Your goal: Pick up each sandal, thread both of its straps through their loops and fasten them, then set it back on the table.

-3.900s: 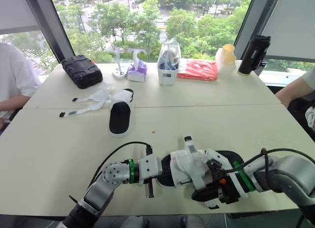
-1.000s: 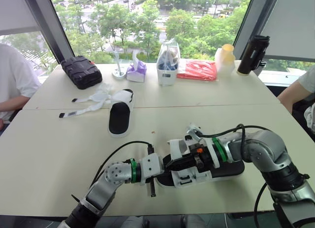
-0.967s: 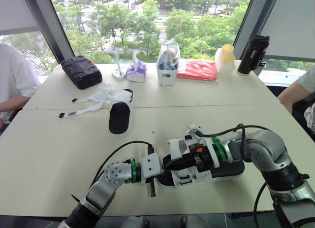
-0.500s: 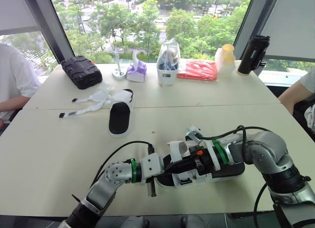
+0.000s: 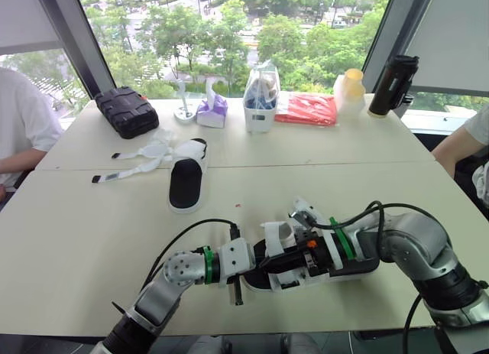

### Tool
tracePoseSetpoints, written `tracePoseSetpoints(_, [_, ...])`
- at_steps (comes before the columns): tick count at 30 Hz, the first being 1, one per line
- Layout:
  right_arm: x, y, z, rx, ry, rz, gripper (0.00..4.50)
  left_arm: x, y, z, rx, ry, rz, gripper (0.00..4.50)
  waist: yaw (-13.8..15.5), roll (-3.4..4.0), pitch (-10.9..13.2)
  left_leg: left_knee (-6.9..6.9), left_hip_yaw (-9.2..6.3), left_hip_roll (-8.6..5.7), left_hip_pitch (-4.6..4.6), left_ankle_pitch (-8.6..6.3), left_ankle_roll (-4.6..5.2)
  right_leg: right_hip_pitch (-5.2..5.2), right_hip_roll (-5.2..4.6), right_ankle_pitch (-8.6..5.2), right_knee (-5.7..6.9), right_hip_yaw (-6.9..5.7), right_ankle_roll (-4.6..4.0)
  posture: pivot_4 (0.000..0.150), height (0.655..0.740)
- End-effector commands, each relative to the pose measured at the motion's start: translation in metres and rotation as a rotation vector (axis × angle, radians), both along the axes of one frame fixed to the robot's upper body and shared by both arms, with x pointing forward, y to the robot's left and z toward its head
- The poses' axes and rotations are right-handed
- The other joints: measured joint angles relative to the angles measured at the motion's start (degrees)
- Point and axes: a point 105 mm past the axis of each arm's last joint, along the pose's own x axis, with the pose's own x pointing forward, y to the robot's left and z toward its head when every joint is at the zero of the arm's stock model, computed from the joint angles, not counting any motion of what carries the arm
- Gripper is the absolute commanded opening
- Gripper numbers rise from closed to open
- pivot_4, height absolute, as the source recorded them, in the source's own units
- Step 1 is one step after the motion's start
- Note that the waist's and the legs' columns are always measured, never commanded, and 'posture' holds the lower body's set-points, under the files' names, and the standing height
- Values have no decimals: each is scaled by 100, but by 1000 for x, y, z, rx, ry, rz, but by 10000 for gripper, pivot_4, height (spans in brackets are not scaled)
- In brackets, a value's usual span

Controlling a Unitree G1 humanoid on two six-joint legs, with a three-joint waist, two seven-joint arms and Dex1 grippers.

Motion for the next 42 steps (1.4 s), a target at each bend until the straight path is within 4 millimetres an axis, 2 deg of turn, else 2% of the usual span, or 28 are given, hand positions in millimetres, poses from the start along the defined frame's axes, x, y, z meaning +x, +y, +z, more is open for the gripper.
tracePoseSetpoints(1, [8, -8, -13, -70, -105, -17, 935, -2, 3, -22, 73, 56, 16, 0, 1, -1, 0, 0, 0, 0, 1, 0, 0, 2, 0, 0, -1, -1, 0, 1500, 7400])
tracePoseSetpoints(5, [22, -8, -13, -71, -222, -36, 935, -1, 3, -21, 71, 56, 15, 0, -12, -1, 0, 0, 2, 0, 8, 0, 0, 7, 0, -1, -2, 0, 2, 1500, 7400])
tracePoseSetpoints(8, [25, -8, -13, -72, -255, -31, 935, -1, 3, -21, 70, 56, 15, 0, -17, -2, 1, 0, 2, 2, 21, 2, -3, 18, 1, 1, -1, 0, 5, 1500, 7400])
tracePoseSetpoints(13, [7, -11, -11, -88, -225, 57, 935, 0, 3, -22, 71, 55, 19, 0, -3, -4, 5, -5, 0, 14, 76, -1, -3, 74, 1, -25, -9, -1, 19, 1500, 7400])
tracePoseSetpoints(16, [-1, -15, -12, -107, -210, 83, 935, 0, 3, -21, 71, 55, 21, 0, 3, -4, 5, -5, -2, 13, 76, -4, 2, 77, 0, -33, -10, 0, 24, 1500, 7400])
tracePoseSetpoints(20, [-10, -22, -23, -179, -235, 127, 935, 0, 3, -22, 71, 53, 20, 0, 17, -5, 5, -5, -5, 8, 73, -11, 12, 76, -4, -23, -11, 0, 20, 1500, 7400])
tracePoseSetpoints(23, [-11, -25, -29, -215, -243, 129, 935, 1, 3, -21, 70, 53, 19, 0, 9, -7, 5, -6, -5, 3, 73, -16, 19, 80, -10, -21, -16, 0, 37, 1500, 7400])
tracePoseSetpoints(31, [-7, -26, -28, -240, -293, 139, 935, 1, 3, -21, 74, 49, 15, 0, 7, -12, 6, -6, -5, 3, 78, -17, 19, 87, -11, -38, -19, 0, 61, 1500, 7400])
tracePoseSetpoints(34, [-8, -28, -21, -235, -288, 142, 9023, 2, 3, -21, 74, 49, 16, 0, 11, -12, 6, -6, -6, 3, 78, -17, 19, 88, -12, -44, -19, 0, 50, 1500, 7400])
tracePoseSetpoints(41, [-23, -52, 12, -278, -309, 183, 42511, 1, 2, -22, 72, 48, 16, 0, 17, -10, 14, -6, -4, 0, 68, -17, 20, 80, -18, -49, -21, 0, 48, 1500, 7400])
tracePoseSetpoints(42, [-25, -55, 15, -282, -310, 185, 43866, 1, 2, -22, 72, 48, 16, 0, 14, -10, 15, -7, -4, 0, 67, -18, 20, 79, -18, -51, -21, -1, 50, 1500, 7400])
